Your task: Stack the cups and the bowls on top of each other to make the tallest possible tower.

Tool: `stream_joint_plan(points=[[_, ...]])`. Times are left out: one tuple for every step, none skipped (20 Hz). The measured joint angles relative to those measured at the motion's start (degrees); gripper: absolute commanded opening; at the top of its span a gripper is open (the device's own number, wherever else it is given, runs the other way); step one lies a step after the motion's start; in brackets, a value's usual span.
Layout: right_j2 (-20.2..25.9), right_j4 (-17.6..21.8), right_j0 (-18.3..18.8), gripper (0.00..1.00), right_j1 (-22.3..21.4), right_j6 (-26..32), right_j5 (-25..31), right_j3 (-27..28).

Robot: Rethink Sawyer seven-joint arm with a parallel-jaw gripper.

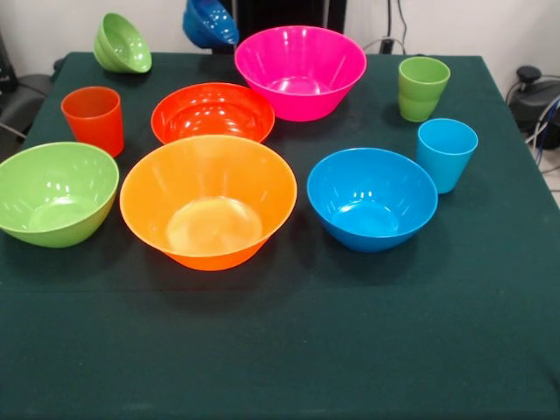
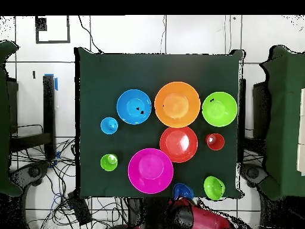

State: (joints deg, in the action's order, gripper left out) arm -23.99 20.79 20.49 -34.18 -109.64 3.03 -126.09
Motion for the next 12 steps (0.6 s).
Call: stream_joint_plan(points=[[-0.1,0.0,0.0,0.0,0.1,0.0,-0.4,-0.2],[-0.2,0.0,0.2,0.0,0.2,0.0,-0.9,-0.5],[-0.1,0.1,0.6,0.0,0.3,0.0,-1.0,-0.9],[0.0,0.1,0.9,0.0,0.3,0.0,-0.8,-0.9],[0.2,0.1,1.2,0.0,0.3,0.0,-0.4,-0.9],[0.7,0.1,2.1,0.0,0.1,0.0,1.0,-0.8],[1.0,0.1,2.6,0.0,0.0,0.0,2.3,-0.7],[1.7,0.1,3.7,0.0,-0.3,0.0,5.5,-0.2],[2.1,0.1,4.1,0.0,-0.3,0.0,7.4,0.1],[2.3,0.1,4.4,0.0,-0.3,0.0,8.9,0.4],[3.1,0.1,5.1,0.0,-0.2,0.0,13.1,1.4],[3.7,0.1,5.6,0.0,0.0,0.0,16.1,2.3]])
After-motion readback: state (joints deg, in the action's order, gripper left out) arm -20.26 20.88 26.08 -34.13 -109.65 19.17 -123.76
